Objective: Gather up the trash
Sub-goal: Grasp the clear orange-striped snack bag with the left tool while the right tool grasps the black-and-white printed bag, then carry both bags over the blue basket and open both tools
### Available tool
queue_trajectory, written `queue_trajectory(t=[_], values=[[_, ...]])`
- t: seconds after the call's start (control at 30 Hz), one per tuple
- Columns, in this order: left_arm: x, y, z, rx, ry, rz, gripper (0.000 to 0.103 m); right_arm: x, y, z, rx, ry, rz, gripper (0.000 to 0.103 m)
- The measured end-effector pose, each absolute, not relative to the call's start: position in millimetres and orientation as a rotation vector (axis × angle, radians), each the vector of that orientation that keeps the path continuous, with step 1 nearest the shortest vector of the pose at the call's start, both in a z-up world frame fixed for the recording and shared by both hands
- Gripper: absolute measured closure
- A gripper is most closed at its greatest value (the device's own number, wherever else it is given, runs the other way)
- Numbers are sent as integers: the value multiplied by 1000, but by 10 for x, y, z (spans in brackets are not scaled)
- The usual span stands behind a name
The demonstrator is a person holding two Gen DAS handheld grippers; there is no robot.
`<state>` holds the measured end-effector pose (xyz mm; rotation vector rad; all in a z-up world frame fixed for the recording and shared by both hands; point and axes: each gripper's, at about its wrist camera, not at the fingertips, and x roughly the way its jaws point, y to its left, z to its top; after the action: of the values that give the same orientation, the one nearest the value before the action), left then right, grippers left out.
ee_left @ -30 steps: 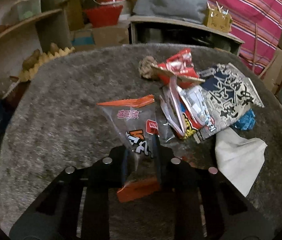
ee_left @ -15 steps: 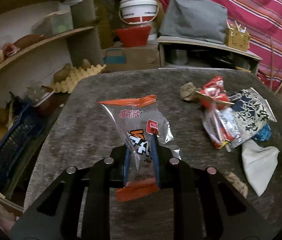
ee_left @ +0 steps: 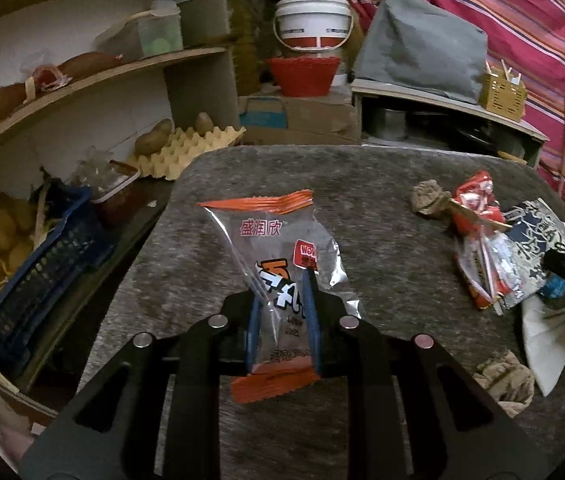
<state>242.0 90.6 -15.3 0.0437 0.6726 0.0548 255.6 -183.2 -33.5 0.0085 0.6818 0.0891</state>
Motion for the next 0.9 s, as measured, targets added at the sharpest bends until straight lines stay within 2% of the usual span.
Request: queue_trajectory(t=[0.03, 0.1, 0.13, 0.2, 0.23, 0.37, 0.6, 0.9], values=[[2422, 930, -156, 38, 674, 56, 84, 2568, -1803, -346, 7, 685, 99, 44], [2434, 965, -155, 27, 676, 59, 84, 2591, -1753, -370, 1, 693, 120, 58], [2434, 975, -155, 23, 675, 61, 84, 2599, -1730, -388, -4, 697, 129, 60], [2429, 974, -141, 15, 672, 62, 84, 2597, -1705, -413, -11, 704, 154, 74], [2422, 967, -135, 13, 671, 61, 84, 2594, -1699, -411, -8, 699, 158, 78], [2387, 890, -98, 19, 657, 54, 84, 2428, -1824, -238, -5, 617, 145, 82], [2314, 723, -11, 21, 634, 33, 84, 2128, -2383, 72, 96, 520, 77, 83], [2234, 446, 54, 35, 621, -12, 84, 1882, -3065, 142, 145, 524, -45, 83]])
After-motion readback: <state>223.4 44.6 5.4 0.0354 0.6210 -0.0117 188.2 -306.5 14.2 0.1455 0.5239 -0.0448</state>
